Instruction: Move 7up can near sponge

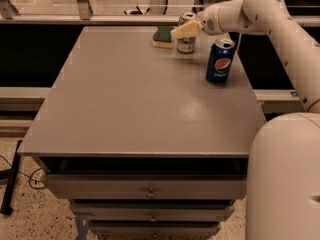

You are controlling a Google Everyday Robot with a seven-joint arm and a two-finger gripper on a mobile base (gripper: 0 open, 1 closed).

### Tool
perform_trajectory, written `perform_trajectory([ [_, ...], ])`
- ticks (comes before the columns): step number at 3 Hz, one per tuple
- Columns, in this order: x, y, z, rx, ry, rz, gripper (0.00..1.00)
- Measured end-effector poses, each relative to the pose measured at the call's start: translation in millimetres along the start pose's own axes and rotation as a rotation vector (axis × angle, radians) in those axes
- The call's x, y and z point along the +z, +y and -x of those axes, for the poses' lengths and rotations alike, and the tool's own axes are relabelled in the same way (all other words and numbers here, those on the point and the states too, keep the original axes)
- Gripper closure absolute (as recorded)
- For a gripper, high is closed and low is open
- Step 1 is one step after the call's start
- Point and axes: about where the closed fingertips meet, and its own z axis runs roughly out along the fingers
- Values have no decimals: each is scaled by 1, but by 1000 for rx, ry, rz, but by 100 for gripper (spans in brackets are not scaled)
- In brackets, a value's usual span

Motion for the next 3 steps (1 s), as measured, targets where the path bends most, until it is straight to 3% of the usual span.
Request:
perform_trajectory([
  [2,-19,-10,7,-13,23,-19,0],
  [3,-55,-20,19,-44,55,-60,0],
])
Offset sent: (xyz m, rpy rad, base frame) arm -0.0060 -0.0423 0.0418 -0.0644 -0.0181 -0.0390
